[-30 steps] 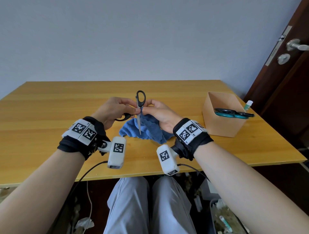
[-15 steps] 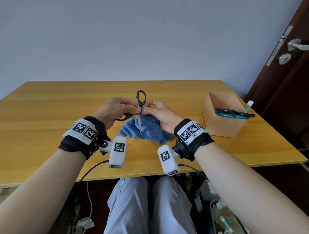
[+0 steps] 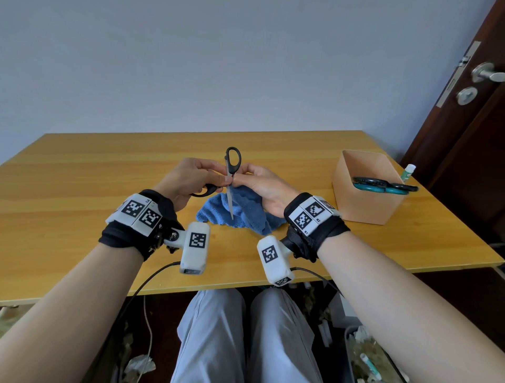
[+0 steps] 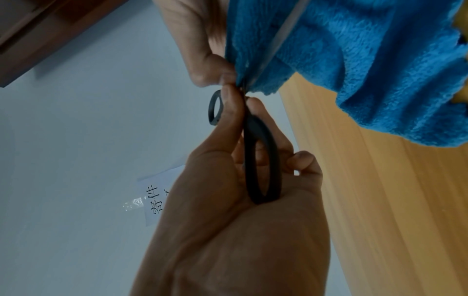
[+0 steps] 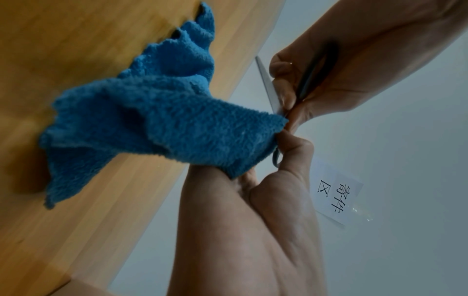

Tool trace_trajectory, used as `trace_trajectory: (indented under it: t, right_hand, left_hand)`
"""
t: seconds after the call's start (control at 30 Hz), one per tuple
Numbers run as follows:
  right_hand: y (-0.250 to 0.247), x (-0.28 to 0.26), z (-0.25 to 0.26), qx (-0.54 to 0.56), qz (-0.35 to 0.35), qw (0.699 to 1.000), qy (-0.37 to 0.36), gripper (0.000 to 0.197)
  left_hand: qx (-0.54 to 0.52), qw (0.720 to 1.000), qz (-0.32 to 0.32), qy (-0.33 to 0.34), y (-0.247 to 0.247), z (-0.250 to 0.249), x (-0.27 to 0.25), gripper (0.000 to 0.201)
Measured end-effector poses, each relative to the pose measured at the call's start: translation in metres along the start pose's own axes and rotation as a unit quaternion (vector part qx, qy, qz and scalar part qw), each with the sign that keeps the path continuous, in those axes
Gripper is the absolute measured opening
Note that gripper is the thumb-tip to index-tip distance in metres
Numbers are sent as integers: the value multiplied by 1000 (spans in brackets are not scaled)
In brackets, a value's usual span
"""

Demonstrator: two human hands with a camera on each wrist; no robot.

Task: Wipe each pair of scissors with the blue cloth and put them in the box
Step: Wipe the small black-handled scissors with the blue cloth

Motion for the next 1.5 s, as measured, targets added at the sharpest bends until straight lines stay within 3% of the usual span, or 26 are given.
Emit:
trace_trajectory:
  t: [1.03, 1.17, 1.23, 1.37, 1.5]
  right_hand:
    - [-7, -4, 2, -18, 15, 1000, -2, 20]
    - [-16, -2, 3, -68, -52, 996, -4, 20]
    - [-24, -2, 3, -43, -85, 995, -22, 20]
    - [-26, -8, 6, 19, -3, 998, -52, 18]
    - [-14, -5, 4, -26, 49, 997, -47, 26]
  left_hand:
    - [5, 1000, 9, 0, 0, -2, -1, 8]
    - [17, 1000, -4, 25, 3, 0, -4, 6]
    - [12, 999, -13, 30, 0, 0, -4, 7]
    - [5, 999, -15, 29, -8, 1, -3, 10]
    - [-2, 1000, -14, 26, -7, -1, -1, 16]
Point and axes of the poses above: each hand's wrist, its own x-axis towards the middle knuckle, its own y-axis out of the palm, z = x × y, the point moved 2 cm from there along x, towards the middle knuckle
